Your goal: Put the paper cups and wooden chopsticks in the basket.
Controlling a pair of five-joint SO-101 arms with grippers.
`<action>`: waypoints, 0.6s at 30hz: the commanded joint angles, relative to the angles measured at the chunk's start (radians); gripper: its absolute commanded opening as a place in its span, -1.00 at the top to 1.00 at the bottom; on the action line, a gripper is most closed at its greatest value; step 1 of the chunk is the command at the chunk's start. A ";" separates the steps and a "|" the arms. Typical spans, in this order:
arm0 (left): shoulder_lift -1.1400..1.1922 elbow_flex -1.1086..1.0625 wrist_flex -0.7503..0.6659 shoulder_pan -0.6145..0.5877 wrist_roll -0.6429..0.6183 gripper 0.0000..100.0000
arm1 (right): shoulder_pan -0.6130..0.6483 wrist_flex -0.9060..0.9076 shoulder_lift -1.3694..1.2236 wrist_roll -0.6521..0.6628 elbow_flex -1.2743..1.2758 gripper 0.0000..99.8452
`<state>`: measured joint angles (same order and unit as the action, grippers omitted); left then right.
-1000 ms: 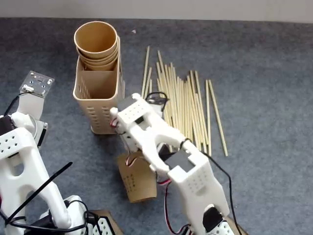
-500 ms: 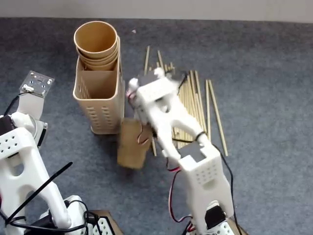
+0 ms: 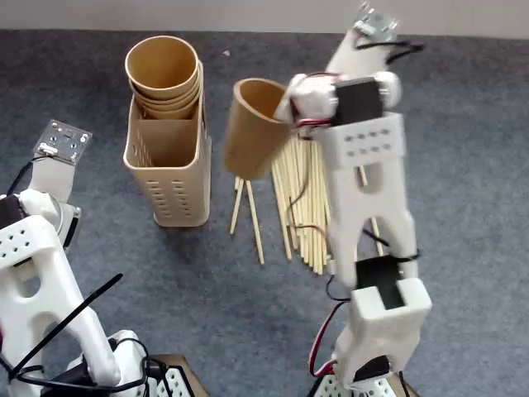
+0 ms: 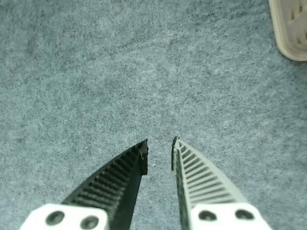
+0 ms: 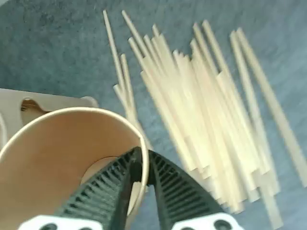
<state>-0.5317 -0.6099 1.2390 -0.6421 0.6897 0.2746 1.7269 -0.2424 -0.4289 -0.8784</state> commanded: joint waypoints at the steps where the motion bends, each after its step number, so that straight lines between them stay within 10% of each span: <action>1: -0.019 0.002 -0.014 -0.001 -0.008 0.78 | -0.027 -0.150 0.084 0.281 -0.038 0.99; 18: -0.022 -0.033 -0.014 0.062 -0.008 0.78 | 0.294 -0.722 0.077 0.471 -0.036 0.99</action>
<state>-0.5301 -0.6421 1.2390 -0.6068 0.6897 0.5508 1.0610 -0.1458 0.0130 -0.8800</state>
